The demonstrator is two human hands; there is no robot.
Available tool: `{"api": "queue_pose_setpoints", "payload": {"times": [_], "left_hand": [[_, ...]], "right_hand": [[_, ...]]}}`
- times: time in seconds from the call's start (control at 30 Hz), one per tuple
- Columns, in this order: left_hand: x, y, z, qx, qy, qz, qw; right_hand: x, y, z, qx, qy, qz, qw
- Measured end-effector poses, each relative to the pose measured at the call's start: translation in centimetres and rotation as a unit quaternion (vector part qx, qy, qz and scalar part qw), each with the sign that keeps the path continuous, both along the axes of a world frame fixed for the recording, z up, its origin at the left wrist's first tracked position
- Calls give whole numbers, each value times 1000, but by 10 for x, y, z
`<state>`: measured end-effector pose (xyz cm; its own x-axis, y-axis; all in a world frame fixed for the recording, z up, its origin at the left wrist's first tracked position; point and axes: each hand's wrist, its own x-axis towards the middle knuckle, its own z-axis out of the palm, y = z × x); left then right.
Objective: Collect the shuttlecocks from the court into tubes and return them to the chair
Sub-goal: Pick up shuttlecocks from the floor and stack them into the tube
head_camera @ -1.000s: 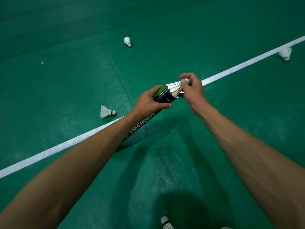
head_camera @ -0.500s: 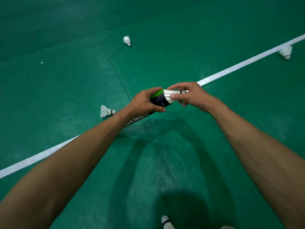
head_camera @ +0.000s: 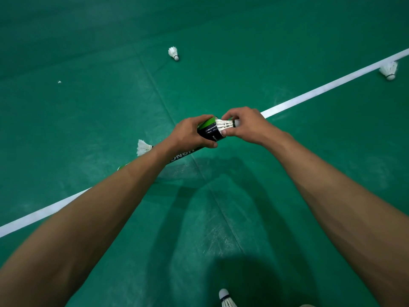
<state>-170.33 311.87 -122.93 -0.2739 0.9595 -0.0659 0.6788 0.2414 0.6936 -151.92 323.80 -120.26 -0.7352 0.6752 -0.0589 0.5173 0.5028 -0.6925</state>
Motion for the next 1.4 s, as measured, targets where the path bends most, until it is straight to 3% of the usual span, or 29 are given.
{"api": "queue_pose_setpoints", "payload": {"times": [0.17, 0.3, 0.47, 0.57, 0.83, 1.17, 1.27, 1.4], "left_hand": [[-2, -4, -5, 3, 8, 0, 1000], [-11, -11, -5, 29, -47, 30, 998], [-19, -21, 3, 48, -72, 50, 995], [-22, -29, 7, 58, -71, 61, 994], [-41, -63, 2, 53, -38, 104, 992], [-46, -73, 1, 66, -38, 127, 989], [-40, -69, 3, 72, -34, 110, 991], [-32, -62, 6, 82, -29, 90, 992]], "right_hand": [[-15, -12, 8, 9, -19, 11, 1000], [-17, -19, 4, -208, 137, -23, 968], [-26, -20, -1, -81, 193, -61, 976], [-39, -33, 5, -118, 216, -45, 968], [-81, -52, 5, -96, 178, -96, 975], [-85, -58, 1, -203, 194, -109, 953], [-81, -56, -2, -192, 145, -64, 969], [-83, -61, -10, -98, 86, -43, 990]]}}
